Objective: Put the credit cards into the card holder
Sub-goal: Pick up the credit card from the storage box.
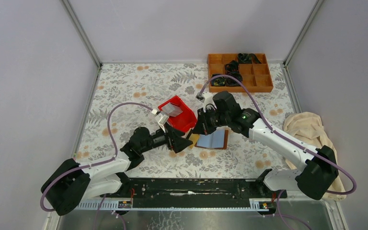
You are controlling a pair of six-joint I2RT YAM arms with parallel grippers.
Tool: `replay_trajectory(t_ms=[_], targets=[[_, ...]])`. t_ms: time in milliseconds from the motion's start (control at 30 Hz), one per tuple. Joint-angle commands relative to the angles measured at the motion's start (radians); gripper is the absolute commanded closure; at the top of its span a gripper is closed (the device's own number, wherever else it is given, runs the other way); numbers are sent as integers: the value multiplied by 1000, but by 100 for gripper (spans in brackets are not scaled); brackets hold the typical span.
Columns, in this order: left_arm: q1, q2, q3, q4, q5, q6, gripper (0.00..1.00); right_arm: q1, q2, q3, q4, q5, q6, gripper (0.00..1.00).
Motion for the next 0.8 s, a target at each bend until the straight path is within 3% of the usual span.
replay_trajectory(t_ms=[0,233,400,633,767], targets=[[8,29,6,119,67,27,9,6,-15,2,37,-88,3,100],[10,37,0,137,93,39,14,-8,5,-9,48,-151,1,100],[15,75,0,189,159,14,43,-36,31,-16,55,-197,4,100],[25,137,-12,285,217,-47,54,-79,45,-19,84,-236,13,100],[35,157,-21,334,235,-74,72,-109,72,-10,92,-262,12,100]])
